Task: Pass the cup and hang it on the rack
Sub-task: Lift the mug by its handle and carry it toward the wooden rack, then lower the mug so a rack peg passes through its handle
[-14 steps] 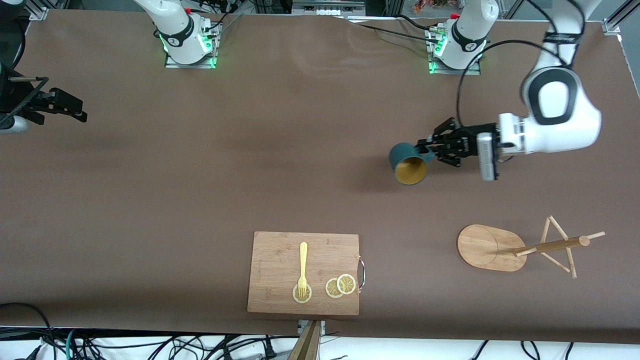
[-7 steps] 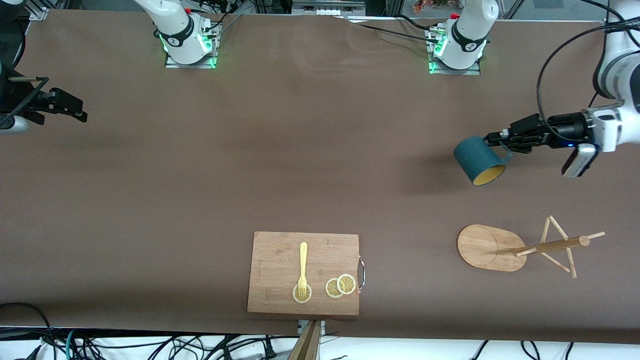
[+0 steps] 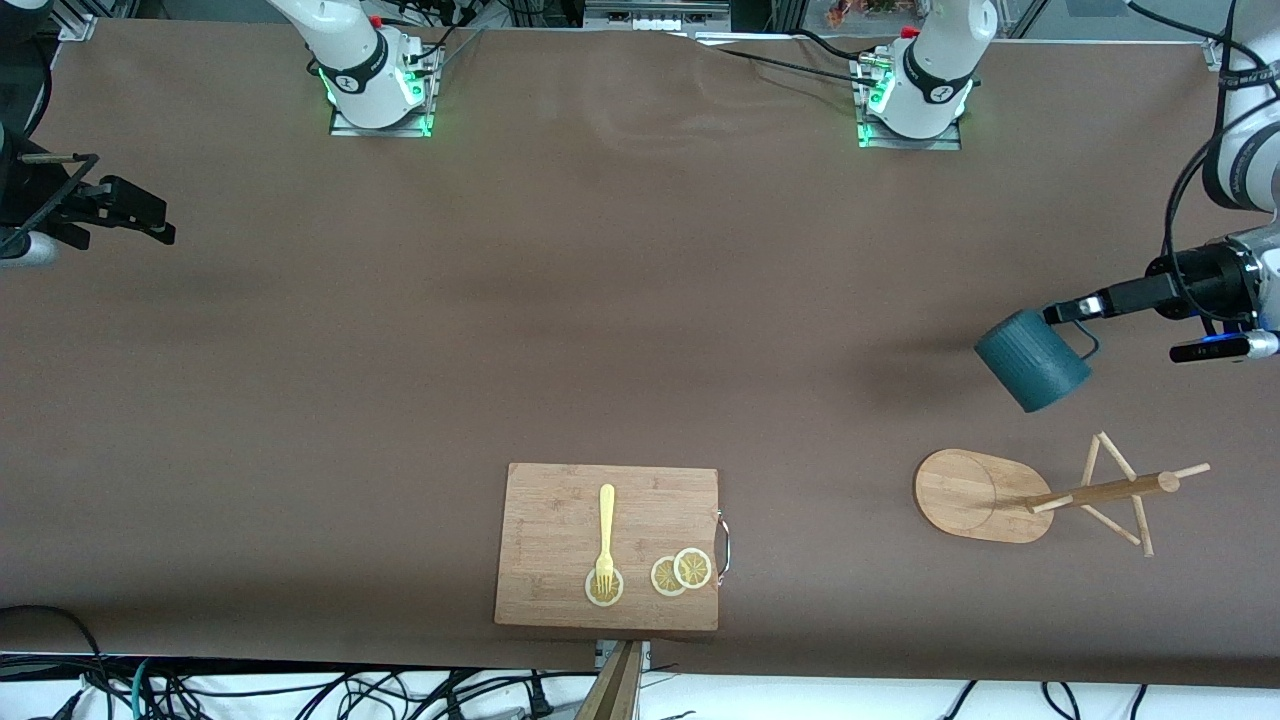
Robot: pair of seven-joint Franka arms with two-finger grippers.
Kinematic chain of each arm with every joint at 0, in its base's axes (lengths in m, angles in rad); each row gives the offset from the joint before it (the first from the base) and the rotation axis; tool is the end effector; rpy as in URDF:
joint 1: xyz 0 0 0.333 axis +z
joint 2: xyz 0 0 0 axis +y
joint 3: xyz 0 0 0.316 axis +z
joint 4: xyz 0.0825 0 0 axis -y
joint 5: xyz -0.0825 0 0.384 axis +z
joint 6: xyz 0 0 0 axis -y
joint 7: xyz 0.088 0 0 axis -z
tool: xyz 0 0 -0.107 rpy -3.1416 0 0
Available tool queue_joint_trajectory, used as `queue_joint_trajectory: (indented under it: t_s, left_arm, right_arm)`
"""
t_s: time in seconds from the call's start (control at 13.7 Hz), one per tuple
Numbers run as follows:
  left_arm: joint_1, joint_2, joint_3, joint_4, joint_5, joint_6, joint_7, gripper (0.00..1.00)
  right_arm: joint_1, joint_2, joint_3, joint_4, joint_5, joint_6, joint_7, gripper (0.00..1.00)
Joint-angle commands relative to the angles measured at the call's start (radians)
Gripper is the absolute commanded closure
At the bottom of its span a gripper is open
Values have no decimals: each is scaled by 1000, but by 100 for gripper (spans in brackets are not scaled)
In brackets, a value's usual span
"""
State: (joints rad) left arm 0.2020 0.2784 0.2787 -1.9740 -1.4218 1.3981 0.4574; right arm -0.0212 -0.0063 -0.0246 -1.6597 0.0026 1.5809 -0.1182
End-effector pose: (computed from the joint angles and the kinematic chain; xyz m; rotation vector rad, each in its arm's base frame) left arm 0.5527 0.1433 0.3759 1.6034 0.3984 -0.0020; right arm 0.5495 -0.0249 0.5870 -3.1288 -0.1131 0.1128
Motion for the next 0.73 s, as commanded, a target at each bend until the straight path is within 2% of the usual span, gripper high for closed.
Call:
queue_joint_trajectory:
  t_s: [0.0,0.66]
  left_arm:
    - [52,142,-1,107,-95,-111,-23,100]
    - [92,269,-3,129,-235,-140,-17,100]
  right_arm:
    - [-13,6,12,23,14,-21,9,0]
    - [-13,6,12,23,14,-21,9,0]
